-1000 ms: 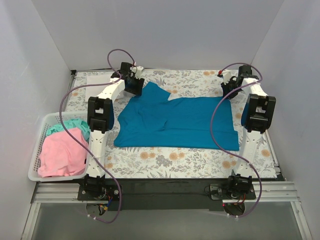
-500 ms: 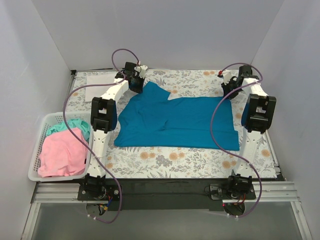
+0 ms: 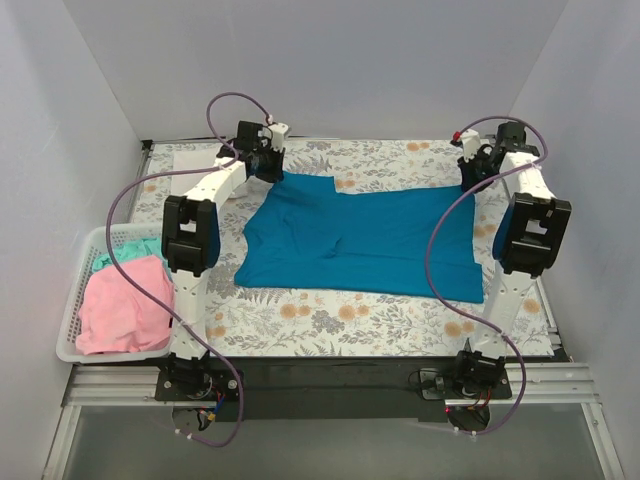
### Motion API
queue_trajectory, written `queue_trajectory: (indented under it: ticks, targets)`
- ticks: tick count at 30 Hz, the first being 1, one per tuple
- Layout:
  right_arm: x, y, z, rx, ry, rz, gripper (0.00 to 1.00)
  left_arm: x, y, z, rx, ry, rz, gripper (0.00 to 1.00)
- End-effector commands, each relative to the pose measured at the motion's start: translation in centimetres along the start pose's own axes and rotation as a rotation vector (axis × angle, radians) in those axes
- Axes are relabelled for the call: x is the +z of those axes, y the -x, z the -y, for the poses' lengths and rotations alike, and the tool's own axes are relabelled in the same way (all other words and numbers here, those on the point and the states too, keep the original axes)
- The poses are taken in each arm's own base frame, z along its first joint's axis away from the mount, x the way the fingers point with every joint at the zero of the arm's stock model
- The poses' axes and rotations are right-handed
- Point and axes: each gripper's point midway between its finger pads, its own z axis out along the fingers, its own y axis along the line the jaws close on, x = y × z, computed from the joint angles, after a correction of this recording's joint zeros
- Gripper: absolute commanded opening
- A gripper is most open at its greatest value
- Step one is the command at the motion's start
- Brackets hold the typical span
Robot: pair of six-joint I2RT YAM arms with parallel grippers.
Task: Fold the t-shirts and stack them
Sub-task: Fold the tshirt
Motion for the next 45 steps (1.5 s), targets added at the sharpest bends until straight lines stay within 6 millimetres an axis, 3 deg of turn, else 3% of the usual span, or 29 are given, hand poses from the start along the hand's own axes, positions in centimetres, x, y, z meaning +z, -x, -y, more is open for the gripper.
queue_trajectory:
  ticks: [1, 6, 13, 17, 20, 35, 37, 45]
  targets:
    - [-3.6, 2.3, -0.3, -0.054, -0.02, 0.057, 0.01, -5.9, 6.8, 1.1, 0.079, -0.002, 0.194, 0.0]
    - [-5.2, 1.8, -1.7, -0.084, -0.012, 0.046, 0.01, -8.5, 7.5, 2.3, 0.141, -0.024, 0.23, 0.0]
    - [-7.3, 0.8, -3.5, -0.125, -0.01, 0.031, 0.01, -11.8, 6.0, 3.4, 0.18, -0.023, 0.215, 0.0]
    - [-8.3, 0.3, -4.5, -0.152, -0.007, 0.027, 0.01, -12.9, 3.3, 3.7, 0.164, -0.007, 0.167, 0.0]
    - [-8.7, -0.2, -5.4, -0.167, 0.0, 0.021, 0.01, -14.5, 2.8, 4.5, 0.158, -0.011, 0.172, 0.0]
    - [-9.2, -2.6, -7.7, -0.224, 0.042, -0.017, 0.01, -17.4, -4.5, 8.1, 0.021, -0.025, 0.01, 0.0]
    - [-9.2, -3.1, -8.3, -0.237, 0.05, -0.024, 0.01, -18.0, -4.8, 8.2, 0.025, -0.006, 0.011, 0.0]
    - [-9.2, -5.3, -10.1, -0.257, 0.084, -0.058, 0.01, -18.6, -9.4, 9.0, -0.004, -0.015, -0.089, 0.0]
